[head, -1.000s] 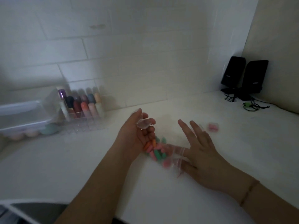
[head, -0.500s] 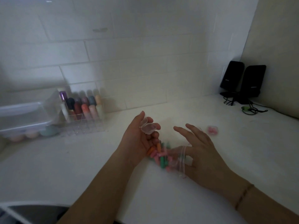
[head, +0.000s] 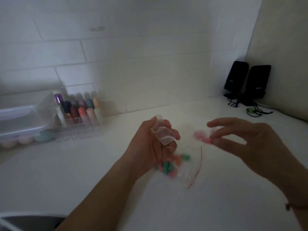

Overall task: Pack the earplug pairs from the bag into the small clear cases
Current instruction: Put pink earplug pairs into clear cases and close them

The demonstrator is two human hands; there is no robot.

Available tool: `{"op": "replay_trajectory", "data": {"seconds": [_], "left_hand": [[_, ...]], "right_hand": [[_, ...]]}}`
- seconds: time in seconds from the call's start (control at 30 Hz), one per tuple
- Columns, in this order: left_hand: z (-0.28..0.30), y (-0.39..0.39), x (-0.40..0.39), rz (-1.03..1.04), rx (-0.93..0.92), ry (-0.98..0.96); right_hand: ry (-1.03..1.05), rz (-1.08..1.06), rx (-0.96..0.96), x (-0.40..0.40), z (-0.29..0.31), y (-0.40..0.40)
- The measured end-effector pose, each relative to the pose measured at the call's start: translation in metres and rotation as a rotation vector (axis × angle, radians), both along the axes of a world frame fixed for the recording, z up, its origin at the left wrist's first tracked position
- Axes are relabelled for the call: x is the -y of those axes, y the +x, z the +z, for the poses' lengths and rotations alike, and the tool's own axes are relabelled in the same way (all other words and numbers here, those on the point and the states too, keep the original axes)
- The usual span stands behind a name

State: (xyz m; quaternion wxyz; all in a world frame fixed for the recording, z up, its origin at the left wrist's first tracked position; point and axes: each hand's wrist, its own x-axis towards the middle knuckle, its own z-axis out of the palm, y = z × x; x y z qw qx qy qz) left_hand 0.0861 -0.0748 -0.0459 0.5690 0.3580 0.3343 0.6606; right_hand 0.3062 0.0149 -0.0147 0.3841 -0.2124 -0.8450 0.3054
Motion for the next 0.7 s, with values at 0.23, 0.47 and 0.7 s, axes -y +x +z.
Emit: {"op": "replay_trajectory", "data": {"seconds": [0.23, 0.47, 0.7], "left_hand": [[-0.002, 0.025, -0.001, -0.107, -0.138, -0.061], [-0.001, 0.023, 0.002, -0.122, -0.137, -0.07], [0.002, 0.013, -0.001, -0.004, 0.052, -0.065]], "right_hand": [[0.183, -0.151, -0.167, 0.027, -0.025, -0.041], [0.121, -0.092, -0.06, 0.027, -0.039, -0.047], [0.042, -0.157, -0.12, 0.013, -0.026, -0.031]]}}
